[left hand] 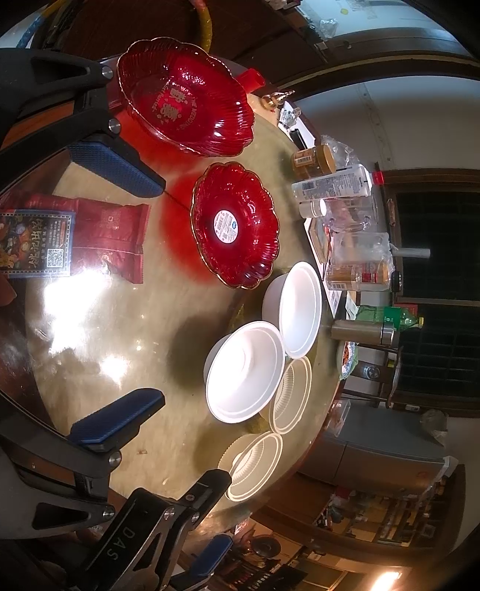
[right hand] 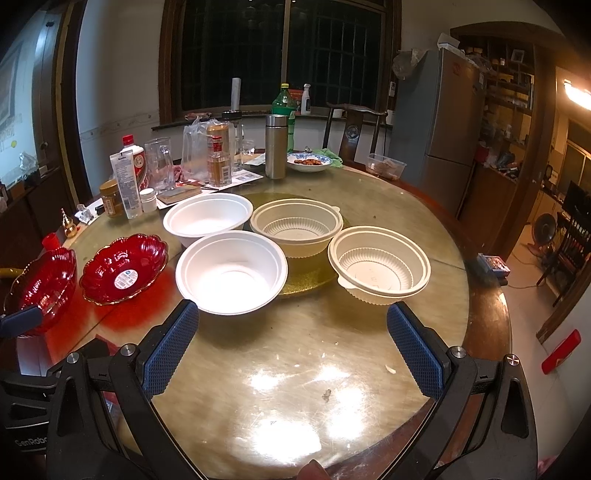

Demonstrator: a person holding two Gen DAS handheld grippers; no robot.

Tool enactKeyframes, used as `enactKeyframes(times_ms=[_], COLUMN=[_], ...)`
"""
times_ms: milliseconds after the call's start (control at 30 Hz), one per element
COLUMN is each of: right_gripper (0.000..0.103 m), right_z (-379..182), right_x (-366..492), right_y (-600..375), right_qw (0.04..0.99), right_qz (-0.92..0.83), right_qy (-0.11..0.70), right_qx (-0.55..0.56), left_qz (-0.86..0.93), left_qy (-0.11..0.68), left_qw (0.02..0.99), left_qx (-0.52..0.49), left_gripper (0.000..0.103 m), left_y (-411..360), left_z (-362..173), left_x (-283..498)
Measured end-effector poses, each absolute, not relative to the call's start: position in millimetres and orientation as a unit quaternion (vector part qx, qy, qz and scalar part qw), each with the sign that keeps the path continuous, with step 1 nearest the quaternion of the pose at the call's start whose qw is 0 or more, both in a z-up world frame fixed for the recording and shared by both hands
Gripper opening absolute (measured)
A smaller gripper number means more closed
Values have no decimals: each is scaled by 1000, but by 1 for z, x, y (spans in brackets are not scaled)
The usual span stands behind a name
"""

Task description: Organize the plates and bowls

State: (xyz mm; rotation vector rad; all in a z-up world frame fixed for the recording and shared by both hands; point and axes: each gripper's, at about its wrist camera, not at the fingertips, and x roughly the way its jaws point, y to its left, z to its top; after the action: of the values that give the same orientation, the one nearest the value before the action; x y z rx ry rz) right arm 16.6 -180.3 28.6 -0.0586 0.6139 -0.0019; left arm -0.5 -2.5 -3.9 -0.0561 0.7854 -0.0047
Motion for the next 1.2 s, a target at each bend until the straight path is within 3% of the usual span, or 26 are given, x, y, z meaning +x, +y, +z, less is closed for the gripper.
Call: enactKeyframes(times_ms=[267, 533, 800, 867, 933, 1200], right_gripper=[103, 103, 102, 94, 93, 64], right_z=[26, 28, -3, -16, -29, -57], right_x=[18, 29, 71, 82, 95, 125], right_y=[-174, -95, 13, 33, 42, 69], right_qw=[945, 899, 804, 786, 764, 745], right_qz=[55, 240, 339, 339, 332, 306], right_qy=[321, 365, 481, 509, 539, 565], right_qx=[-1, 18, 85, 94, 126, 180], left_qz=[-25, 98, 221, 226, 220, 202], left_qy=[381, 309, 358, 365, 372, 408], left_qw=[922, 933, 875, 865, 861, 852], left_qx=[-64, -153, -241, -258, -269, -259], left_gripper=[103, 103, 103, 103, 103, 100], left_y=[20, 144, 265, 281, 288, 289], left_z=[1, 25, -8, -17, -25, -47], left_x=[-12, -60, -51, -43, -37, -7])
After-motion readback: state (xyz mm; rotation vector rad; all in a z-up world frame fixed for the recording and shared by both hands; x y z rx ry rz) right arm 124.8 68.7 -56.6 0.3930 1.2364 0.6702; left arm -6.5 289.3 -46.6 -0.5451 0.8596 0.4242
